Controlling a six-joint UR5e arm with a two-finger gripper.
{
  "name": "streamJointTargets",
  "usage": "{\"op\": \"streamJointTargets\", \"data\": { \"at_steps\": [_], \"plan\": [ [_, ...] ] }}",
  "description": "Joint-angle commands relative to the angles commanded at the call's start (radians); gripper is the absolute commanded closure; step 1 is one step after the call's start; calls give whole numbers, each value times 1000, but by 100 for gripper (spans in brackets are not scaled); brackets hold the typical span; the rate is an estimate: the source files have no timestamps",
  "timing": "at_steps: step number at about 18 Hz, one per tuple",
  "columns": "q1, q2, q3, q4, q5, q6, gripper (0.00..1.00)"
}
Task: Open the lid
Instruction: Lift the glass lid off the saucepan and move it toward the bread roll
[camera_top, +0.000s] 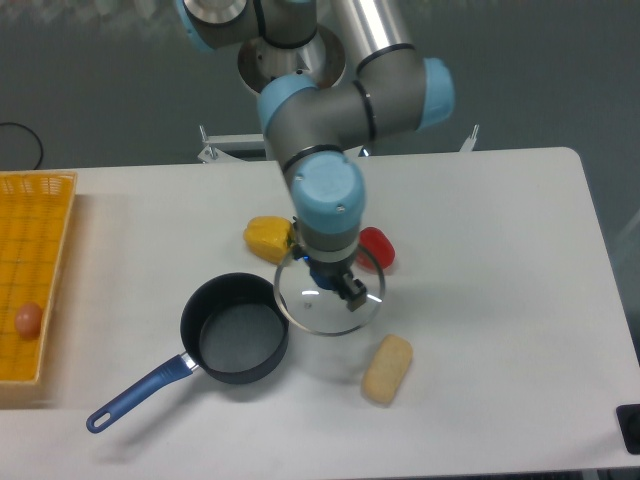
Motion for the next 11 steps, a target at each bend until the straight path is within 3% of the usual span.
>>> {"op": "streamJointTargets", "data": {
  "at_steps": [11],
  "plan": [
    [100,5,-3,-21,9,107,40]
  ]
}}
